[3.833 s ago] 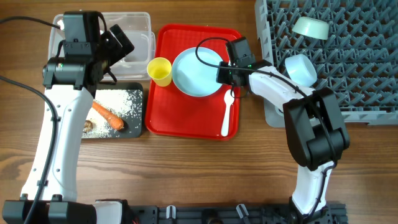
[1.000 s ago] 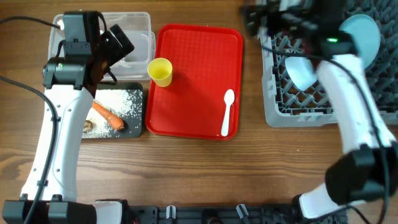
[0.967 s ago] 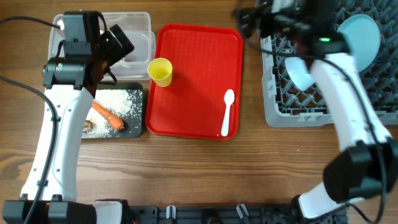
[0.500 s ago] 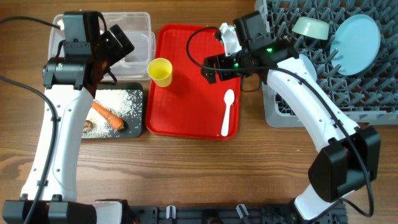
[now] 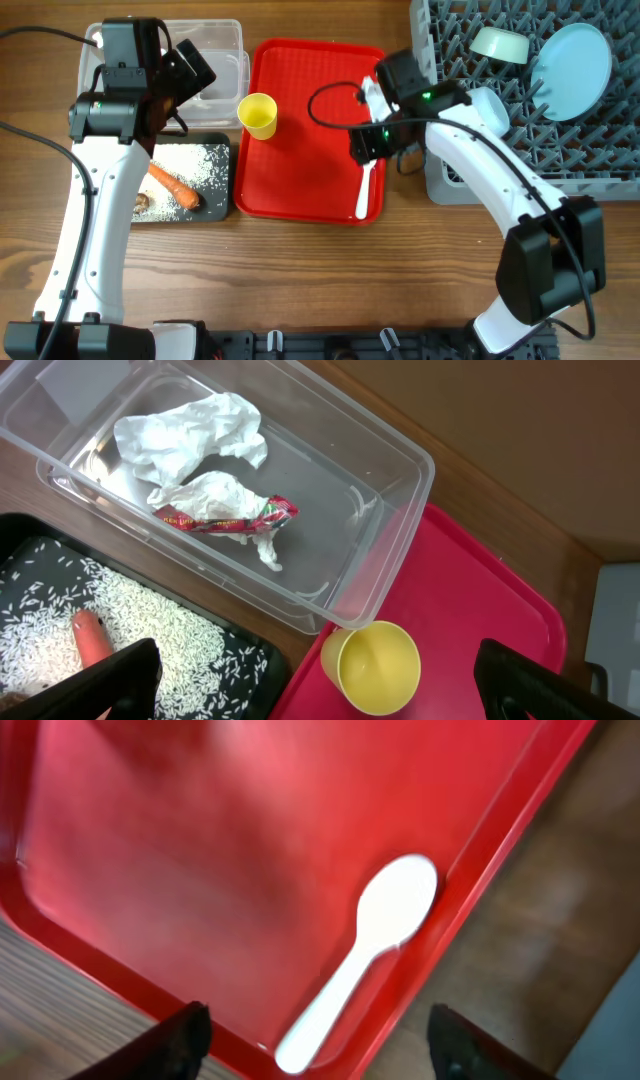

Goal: Sort waste into correct bins and load items into the dishwasher rack
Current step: 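Grasp the white spoon with the right gripper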

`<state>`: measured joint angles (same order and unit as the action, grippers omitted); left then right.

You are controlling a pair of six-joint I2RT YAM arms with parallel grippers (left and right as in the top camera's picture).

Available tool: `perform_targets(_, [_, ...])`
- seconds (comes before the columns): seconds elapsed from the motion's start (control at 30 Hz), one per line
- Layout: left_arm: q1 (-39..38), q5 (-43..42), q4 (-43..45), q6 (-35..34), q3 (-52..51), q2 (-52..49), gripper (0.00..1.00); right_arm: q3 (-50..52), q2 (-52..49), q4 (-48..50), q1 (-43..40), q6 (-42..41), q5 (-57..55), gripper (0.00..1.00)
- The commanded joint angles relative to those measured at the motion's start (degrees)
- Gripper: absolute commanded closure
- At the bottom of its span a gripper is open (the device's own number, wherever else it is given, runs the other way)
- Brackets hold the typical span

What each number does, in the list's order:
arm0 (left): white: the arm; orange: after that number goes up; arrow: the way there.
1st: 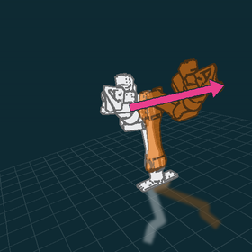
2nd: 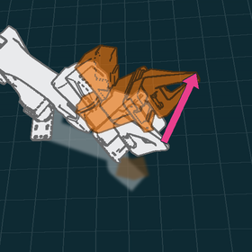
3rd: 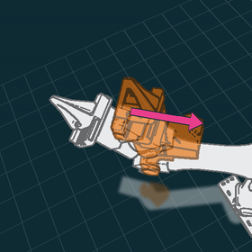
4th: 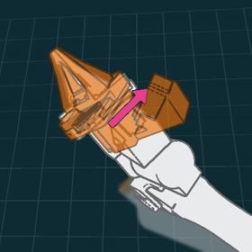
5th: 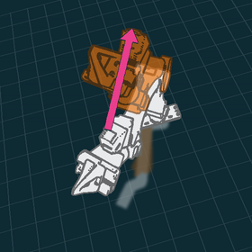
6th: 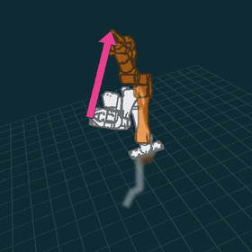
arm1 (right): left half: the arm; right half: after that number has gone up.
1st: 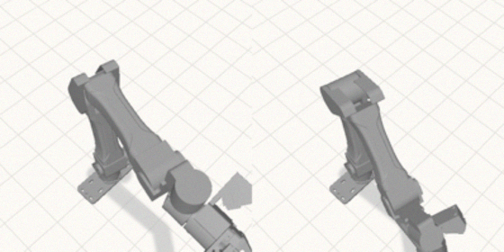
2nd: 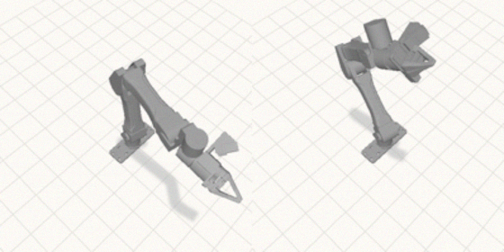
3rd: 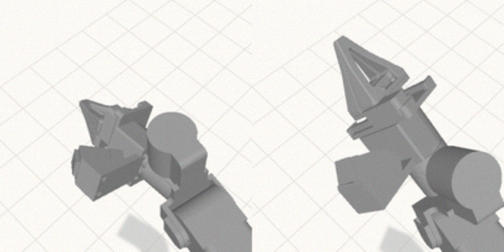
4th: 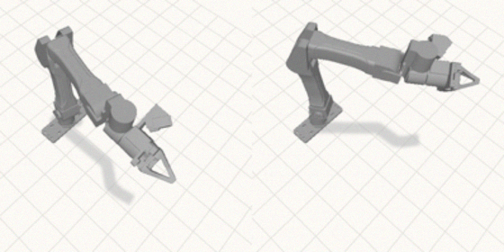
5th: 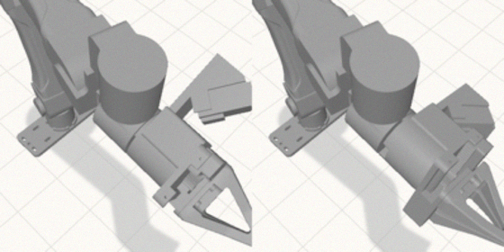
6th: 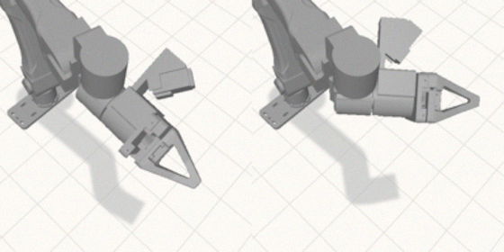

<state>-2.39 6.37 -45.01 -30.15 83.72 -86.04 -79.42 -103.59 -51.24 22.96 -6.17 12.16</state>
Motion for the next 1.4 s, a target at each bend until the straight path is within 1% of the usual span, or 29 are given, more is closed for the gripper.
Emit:
perform_targets(0.0, [0.4,0.6,0.0,-0.3,-0.1,0.0,0.00,3.9,-0.7,3.2,1.6,-1.6,0.4,0.32])
perform_targets(0.13, [0.4,0.6,-0.1,-0.3,-0.1,0.0,0.00,6.7,-2.1,6.1,4.5,-1.4,-2.9,0.31])
perform_targets(0.27, [0.4,0.6,-0.1,-0.3,-0.1,0.0,0.00,7.6,-5.2,8.3,5.1,-1.5,-3.4,0.31])
perform_targets(0.33, [0.4,0.6,-0.1,-0.3,-0.1,0.0,0.00,7.6,-7.0,8.0,5.1,-1.9,-3.5,0.32])
perform_targets(0.43, [0.4,0.6,0.0,-0.3,-0.1,0.0,0.00,7.6,-8.6,7.7,5.1,-4.7,-5.4,0.33])
perform_targets(0.57, [0.4,0.6,0.0,-0.3,-0.1,0.0,0.00,7.7,-9.6,8.2,5.1,-4.7,-5.9,0.34])
perform_targets(0.63, [0.4,0.6,0.0,-0.3,-0.1,0.0,0.00,7.7,-10.5,8.2,5.1,-4.8,-7.3,0.35])
perform_targets(0.67, [0.4,0.6,-0.1,-0.3,-0.1,0.0,0.00,7.7,-11.2,8.2,5.1,-6.1,-9.2,0.38])
perform_targets(0.7, [0.4,0.6,-0.1,-0.3,-0.1,0.0,0.00,7.7,-11.4,8.4,5.1,-6.3,-9.9,0.44])
perform_targets(0.77, [0.4,0.6,-0.1,-0.3,-0.1,0.0,0.00,7.6,-11.5,9.3,5.1,-6.2,-10.3,0.65])
perform_targets(0.8, [0.4,0.6,-0.1,-0.3,-0.1,0.0,0.00,7.6,-11.5,9.7,5.1,-6.2,-10.5,0.68])
perform_targets(0.93, [0.4,0.6,-0.1,-0.3,-0.1,0.0,0.00,7.6,-11.5,11.0,5.1,-6.2,-10.9,0.75])
perform_targets(1.07, [0.4,0.6,0.0,-0.3,-0.1,0.0,0.00,7.2,-11.5,11.9,4.3,-5.8,-10.9,0.91])
perform_targets(1.1, [0.4,0.6,0.0,-0.3,-0.1,0.0,0.00,6.1,-11.3,11.4,4.2,-5.8,-10.9,0.96])
perform_targets(1.27, [0.4,0.6,-0.1,-0.3,-0.1,0.0,0.00,1.2,-9.8,8.5,4.1,-3.7,-10.9,0.96])
perform_targets(1.37, [0.4,0.6,0.0,-0.3,-0.1,0.0,0.00,-1.0,-6.7,7.4,4.0,-3.1,-10.9,0.96])
